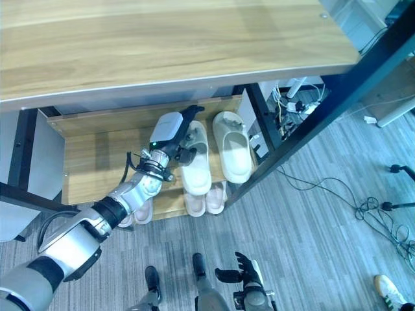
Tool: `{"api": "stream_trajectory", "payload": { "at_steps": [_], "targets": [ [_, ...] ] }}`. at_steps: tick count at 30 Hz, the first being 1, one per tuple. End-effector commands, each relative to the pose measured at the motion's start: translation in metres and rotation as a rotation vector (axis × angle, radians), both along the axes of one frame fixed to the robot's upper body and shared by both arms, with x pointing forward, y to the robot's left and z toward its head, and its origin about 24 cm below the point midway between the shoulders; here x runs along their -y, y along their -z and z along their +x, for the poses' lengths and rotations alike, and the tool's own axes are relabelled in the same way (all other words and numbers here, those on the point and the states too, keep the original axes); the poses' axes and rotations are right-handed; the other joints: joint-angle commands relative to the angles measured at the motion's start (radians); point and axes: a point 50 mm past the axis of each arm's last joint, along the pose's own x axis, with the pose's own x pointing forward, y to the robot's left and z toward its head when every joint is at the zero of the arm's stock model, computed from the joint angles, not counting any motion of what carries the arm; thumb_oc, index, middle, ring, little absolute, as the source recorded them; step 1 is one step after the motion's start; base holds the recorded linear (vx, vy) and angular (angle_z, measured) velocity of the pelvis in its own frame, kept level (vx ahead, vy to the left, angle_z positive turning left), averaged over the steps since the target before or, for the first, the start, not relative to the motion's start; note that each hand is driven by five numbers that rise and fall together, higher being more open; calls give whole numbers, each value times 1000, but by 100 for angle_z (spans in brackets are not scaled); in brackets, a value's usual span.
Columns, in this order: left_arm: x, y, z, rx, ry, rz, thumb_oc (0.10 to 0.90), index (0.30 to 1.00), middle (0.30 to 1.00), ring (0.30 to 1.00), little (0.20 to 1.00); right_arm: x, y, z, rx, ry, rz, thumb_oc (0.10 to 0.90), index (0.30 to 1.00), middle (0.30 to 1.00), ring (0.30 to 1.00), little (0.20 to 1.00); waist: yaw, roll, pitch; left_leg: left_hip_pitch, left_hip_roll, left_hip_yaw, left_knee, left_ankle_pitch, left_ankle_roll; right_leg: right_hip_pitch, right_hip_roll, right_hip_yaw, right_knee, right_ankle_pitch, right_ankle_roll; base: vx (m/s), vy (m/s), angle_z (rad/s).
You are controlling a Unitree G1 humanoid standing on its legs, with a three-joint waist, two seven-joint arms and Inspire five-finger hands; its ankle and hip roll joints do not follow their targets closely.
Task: Arrange the slippers neatly on the shoe rack.
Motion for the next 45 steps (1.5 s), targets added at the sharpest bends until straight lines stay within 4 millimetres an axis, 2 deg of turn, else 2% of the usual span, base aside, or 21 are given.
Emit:
{"api": "stream_trajectory", "payload": {
  "at_steps": [1, 9, 13, 22, 32, 39, 41, 45],
  "targets": [
    [20, -79, 15, 219, 18, -70, 800, 900, 900, 900, 900, 20, -1, -9, -4, 31, -60, 800, 900, 900, 900, 900, 14, 11, -34, -5, 9, -50, 3, -57, -44, -12, -24, -29, 5, -40, 84, 0, 0, 0],
    [16, -76, 16, 185, 17, -123, 800, 900, 900, 900, 900, 20, 0, -10, -13, 29, -63, 800, 900, 900, 900, 900, 19, 14, -41, 17, 10, -52, 3, -61, -46, 12, -19, -34, 5, -49, 82, 4, -1, 0],
    [17, -73, 9, 171, 61, -179, 800, 900, 900, 900, 900, 16, 0, -9, -11, 30, -46, 800, 900, 900, 900, 900, 32, 18, -37, 30, 7, -56, 3, -64, -45, 28, -19, -40, 5, -53, 82, 0, 0, 0],
    [12, -62, 1, 162, 91, -179, 800, 900, 900, 900, 900, 14, -1, -2, -3, 52, -32, 800, 900, 900, 900, 900, 50, 17, -26, 54, 1, -64, 3, -66, -42, 58, -21, -50, 5, -58, 83, 0, 0, 0],
    [21, -37, -5, 58, 133, -164, 800, 900, 900, 900, 900, 9, 0, 1, -20, 57, -16, 800, 900, 900, 900, 900, 57, 8, -16, 73, -4, -69, 3, -67, -38, 77, -26, -60, 5, -55, 86, -5, 9, 3],
    [21, -38, -8, 37, 161, -202, 800, 900, 900, 900, 900, 6, 2, -2, -28, 64, -1, 800, 900, 900, 900, 900, 65, -2, -21, 84, -3, -72, 3, -66, -37, 92, -26, -63, 5, -56, 87, 0, 2, 1],
    [14, -46, -15, 69, 197, -253, 800, 900, 900, 900, 900, 3, 6, -10, -57, 70, 13, 800, 900, 900, 900, 900, 74, -9, -31, 106, -2, -74, 3, -70, -37, 115, -25, -69, 5, -62, 87, 66, -3, 3],
    [2, -48, -20, 73, 218, -307, 800, 900, 900, 900, 900, -2, 11, -18, -92, 75, 28, 800, 900, 900, 900, 900, 85, -14, -43, 135, -4, -81, 3, -76, -37, 147, -27, -80, 5, -70, 87, 41, 8, 12]
  ]
}}
